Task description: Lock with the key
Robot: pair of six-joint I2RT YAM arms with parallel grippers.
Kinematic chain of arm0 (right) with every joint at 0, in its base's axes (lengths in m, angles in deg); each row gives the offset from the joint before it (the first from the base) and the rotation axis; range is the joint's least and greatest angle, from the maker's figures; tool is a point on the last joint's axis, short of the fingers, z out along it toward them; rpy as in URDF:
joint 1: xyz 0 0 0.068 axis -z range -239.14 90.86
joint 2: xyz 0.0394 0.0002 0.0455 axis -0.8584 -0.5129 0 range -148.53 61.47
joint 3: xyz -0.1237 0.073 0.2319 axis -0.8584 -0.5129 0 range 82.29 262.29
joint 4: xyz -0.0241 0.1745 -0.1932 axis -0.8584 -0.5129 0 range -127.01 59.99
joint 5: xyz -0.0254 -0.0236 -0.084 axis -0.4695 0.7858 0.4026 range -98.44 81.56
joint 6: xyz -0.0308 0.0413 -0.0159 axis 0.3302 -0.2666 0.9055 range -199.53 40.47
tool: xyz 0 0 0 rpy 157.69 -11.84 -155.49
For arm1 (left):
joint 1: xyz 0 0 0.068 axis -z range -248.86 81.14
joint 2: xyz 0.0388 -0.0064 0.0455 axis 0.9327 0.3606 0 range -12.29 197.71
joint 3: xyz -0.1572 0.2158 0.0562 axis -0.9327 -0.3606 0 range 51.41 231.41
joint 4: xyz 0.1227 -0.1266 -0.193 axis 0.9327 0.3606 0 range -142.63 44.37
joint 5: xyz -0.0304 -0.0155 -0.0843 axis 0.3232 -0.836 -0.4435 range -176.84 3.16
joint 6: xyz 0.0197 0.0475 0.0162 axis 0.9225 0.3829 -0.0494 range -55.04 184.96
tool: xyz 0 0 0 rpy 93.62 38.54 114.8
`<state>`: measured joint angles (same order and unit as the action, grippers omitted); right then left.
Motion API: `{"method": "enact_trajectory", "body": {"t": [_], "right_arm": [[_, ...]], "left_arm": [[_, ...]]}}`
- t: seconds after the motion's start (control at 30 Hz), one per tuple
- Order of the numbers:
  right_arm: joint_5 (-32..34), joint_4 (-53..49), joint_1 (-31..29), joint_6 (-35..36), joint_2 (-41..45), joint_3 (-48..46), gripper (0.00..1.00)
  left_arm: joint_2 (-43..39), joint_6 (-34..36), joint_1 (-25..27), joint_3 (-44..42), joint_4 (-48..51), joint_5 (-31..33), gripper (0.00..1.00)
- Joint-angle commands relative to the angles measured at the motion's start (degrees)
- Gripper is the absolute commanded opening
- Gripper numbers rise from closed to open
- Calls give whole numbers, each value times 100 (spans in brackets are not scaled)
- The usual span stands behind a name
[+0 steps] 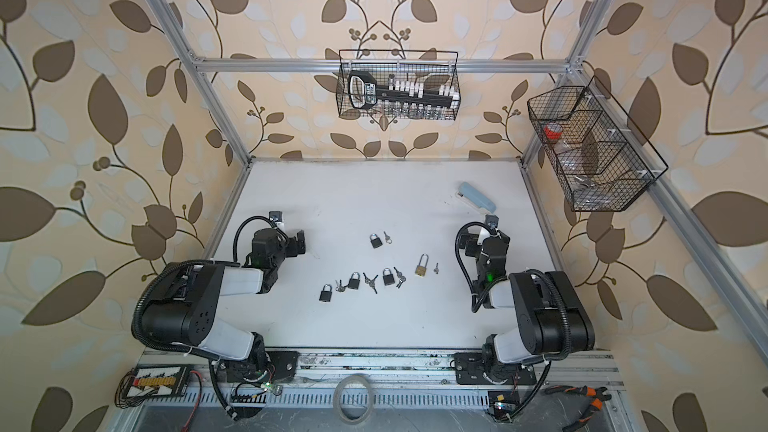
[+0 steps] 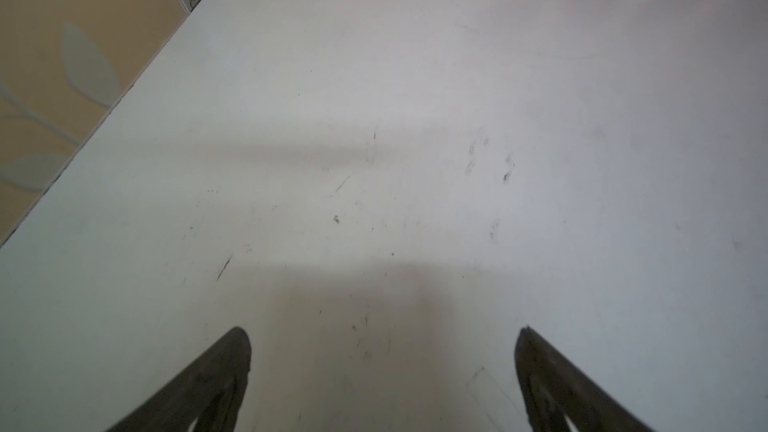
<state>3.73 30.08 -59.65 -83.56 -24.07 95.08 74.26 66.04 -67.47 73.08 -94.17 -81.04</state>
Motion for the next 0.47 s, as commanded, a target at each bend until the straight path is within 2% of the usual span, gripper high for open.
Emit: {"method": "enact_trajectory", "body": {"t": [0.0, 0.07, 0.27, 0.43], "right_arm": [[-84, 639, 11, -72, -41, -14, 99], [-95, 581, 20, -82, -23, -1, 99], [-106, 631, 16, -69, 0, -23, 99], [-117, 627, 16, -71, -16, -21, 99]], "left_arm": [[-86, -130, -5, 71, -21, -199, 99], [-94, -100, 138, 24, -134, 63, 99], [-86, -99, 142, 30, -104, 53, 99], [-43, -120, -12, 156, 91, -255, 99]]}}
